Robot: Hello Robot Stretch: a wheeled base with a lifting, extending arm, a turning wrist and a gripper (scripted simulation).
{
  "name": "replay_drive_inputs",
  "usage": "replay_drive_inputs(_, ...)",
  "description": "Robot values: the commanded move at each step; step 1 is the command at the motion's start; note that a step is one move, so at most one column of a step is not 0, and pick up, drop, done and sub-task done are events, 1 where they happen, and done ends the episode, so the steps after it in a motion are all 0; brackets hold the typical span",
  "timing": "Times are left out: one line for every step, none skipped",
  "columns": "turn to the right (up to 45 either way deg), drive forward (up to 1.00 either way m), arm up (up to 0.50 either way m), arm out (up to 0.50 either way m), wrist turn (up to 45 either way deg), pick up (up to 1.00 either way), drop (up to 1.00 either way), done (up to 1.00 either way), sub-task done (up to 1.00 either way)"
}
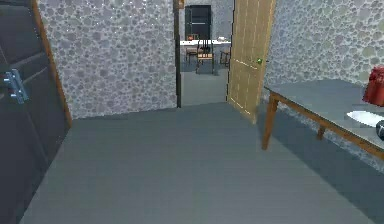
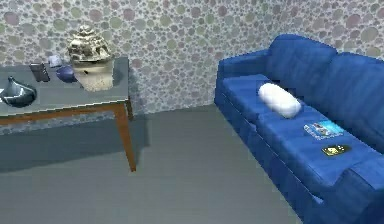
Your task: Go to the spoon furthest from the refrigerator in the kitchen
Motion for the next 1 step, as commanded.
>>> replay_drive_inputs(0.0,1.00,0.00,0.00,0.0,0.00,0.00,0.00,0.00)
